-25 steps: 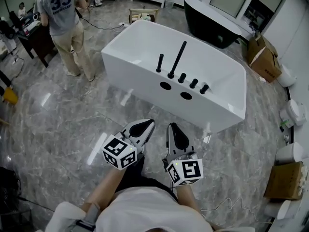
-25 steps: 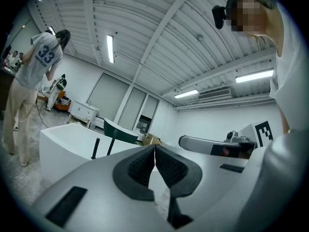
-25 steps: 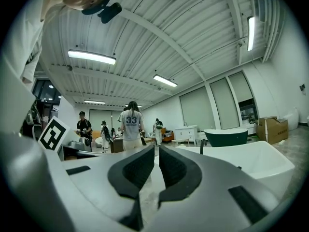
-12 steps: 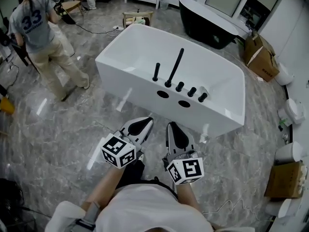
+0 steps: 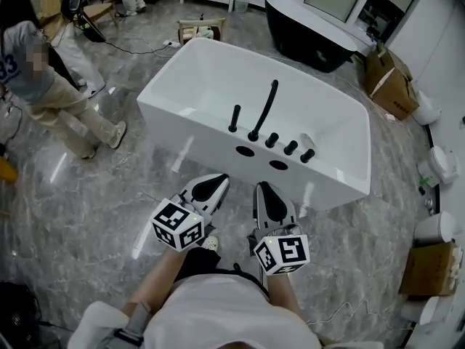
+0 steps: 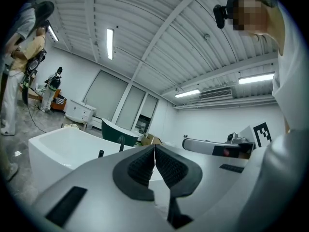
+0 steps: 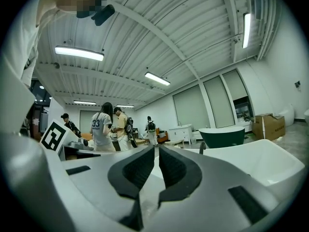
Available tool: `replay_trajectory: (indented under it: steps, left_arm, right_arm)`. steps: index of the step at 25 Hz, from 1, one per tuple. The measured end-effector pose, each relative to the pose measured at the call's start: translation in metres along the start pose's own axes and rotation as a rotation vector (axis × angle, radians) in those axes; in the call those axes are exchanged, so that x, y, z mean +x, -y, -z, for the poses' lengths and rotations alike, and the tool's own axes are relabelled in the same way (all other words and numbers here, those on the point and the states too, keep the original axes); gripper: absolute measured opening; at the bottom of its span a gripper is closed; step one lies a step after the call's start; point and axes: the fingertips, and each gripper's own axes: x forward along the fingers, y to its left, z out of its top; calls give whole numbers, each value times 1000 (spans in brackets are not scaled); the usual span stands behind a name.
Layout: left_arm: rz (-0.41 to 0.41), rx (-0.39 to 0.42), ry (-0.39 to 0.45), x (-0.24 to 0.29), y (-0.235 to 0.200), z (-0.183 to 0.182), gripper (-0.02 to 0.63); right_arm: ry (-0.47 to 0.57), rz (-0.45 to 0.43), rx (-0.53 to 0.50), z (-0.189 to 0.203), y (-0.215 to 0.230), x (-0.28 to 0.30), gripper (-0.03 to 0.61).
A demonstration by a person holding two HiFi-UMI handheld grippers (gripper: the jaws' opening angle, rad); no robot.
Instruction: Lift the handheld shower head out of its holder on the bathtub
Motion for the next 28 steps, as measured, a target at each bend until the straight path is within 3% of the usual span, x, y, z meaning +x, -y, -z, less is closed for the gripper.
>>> replay_trajectory:
  steps: [10, 28]
  left_arm:
    - [4, -6, -9, 17, -37, -4, 11]
    - [9, -24, -33, 11, -42, 4, 11]
  right_arm:
    - [-6, -3, 10, 6, 5, 42, 21]
    - [-30, -3, 45, 18, 0, 47, 21]
